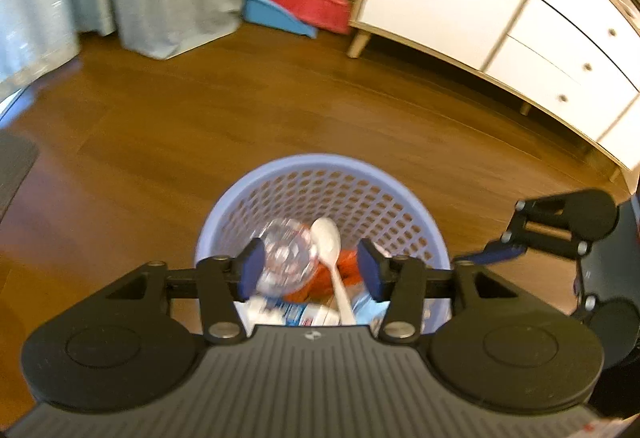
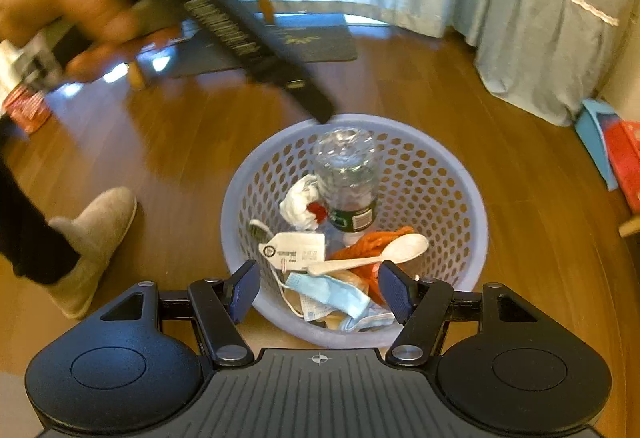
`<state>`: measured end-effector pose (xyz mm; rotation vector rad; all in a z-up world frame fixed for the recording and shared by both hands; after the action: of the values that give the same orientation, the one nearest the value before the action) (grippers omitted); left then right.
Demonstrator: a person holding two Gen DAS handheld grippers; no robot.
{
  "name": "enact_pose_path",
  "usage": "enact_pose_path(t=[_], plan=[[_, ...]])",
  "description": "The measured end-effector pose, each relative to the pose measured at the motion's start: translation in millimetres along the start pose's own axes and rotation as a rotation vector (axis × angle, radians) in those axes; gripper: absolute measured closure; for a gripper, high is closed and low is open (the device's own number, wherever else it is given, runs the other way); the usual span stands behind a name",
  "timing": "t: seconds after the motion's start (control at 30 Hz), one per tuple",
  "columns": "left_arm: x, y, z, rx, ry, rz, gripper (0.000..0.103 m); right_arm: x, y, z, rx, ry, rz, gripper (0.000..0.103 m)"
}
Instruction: Collect trash
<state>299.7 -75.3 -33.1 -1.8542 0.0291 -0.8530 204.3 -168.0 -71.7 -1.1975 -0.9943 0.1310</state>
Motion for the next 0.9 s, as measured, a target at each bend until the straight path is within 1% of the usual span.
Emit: enact_pose_path(t=[0.03, 0.07, 0.1, 0.13, 0.17, 0.2, 0.23, 0.3, 0.33, 0.4, 0.53, 0.6, 0.7, 0.83, 0.9], plan=[[-4.1, -7.4, 3.2, 0.022, -0.01, -0.005, 0.047, 1.8, -2.5, -2.0, -0.015, 0.018, 0.009, 0.04], [-8.3, -16.2, 6.2, 0.048, -0.02, -0.013, 0.04, 4.2, -4.8, -3.0, -0.03, 0.039, 0.018, 0.04], [-11.9, -24.0, 8.3, 0.063, -0.028, -0.02, 0.036, 6.6, -7.7, -4.1, -0.044, 0.065, 0.023, 0.04], [-15.6, -31.3, 10.5, 0.074, -0.038, -0.024, 0.035, 8.1, -12.2, -5.6, -0.059, 0.097, 0.027, 0.04], [-20.6, -40.5, 13.5, 0.096, -0.052, -0.03, 0.031, 10.0, -16.4, -6.0, -0.072, 0.124, 0.026, 0.04], [-24.6, -47.3, 16.1, 0.114, -0.061, -0.034, 0.024, 12.1, -22.0, -5.4, -0.086, 0.151, 0.018, 0.04], [-29.8, -56.8, 18.9, 0.134, -0.076, -0.045, 0.021, 14.3, -27.9, -4.1, -0.096, 0.171, 0.01, 0.04], [-39.3, -74.0, 20.5, 0.154, -0.094, -0.07, 0.01, 17.7, -39.4, 1.4, -0.124, 0.212, -0.011, 0.04], [-42.9, -81.3, 18.7, 0.168, -0.101, -0.077, 0.009, 19.1, -44.6, 3.3, -0.137, 0.234, -0.02, 0.04], [-52.6, -95.7, 15.7, 0.197, -0.123, -0.093, 0.001, 20.2, -55.1, 8.2, -0.163, 0.299, -0.037, 0.04], [-74.1, -120.5, 4.6, 0.233, -0.15, -0.115, 0.001, 17.8, -77.1, 15.2, -0.222, 0.451, -0.078, 0.039], [-86.0, -131.1, -1.7, 0.251, -0.178, -0.123, 0.001, 12.7, -86.5, 20.2, -0.245, 0.511, -0.089, 0.035], [-103.3, -146.8, -11.1, 0.274, -0.214, -0.141, 0.001, 7.3, -100.3, 31.1, -0.265, 0.553, -0.105, 0.03], [-123.1, -163.5, -20.0, 0.299, -0.235, -0.148, 0.001, -3.3, -117.0, 46.1, -0.29, 0.577, -0.115, 0.024], [-132.8, -170.3, -21.3, 0.308, -0.255, -0.145, 0.001, -8.9, -123.1, 53.2, -0.304, 0.579, -0.11, 0.018]])
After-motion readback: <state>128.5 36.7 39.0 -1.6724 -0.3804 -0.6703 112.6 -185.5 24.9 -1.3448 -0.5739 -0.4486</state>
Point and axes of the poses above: each gripper's, at about its wrist camera, not at the fingertips, and y roughly the way its jaws point, z to its left, x to its top, the point moved 7 cm from there along y, roughly the way its jaws point, and after that the axes turned 2 degrees about -x, right-handed, at the moved point
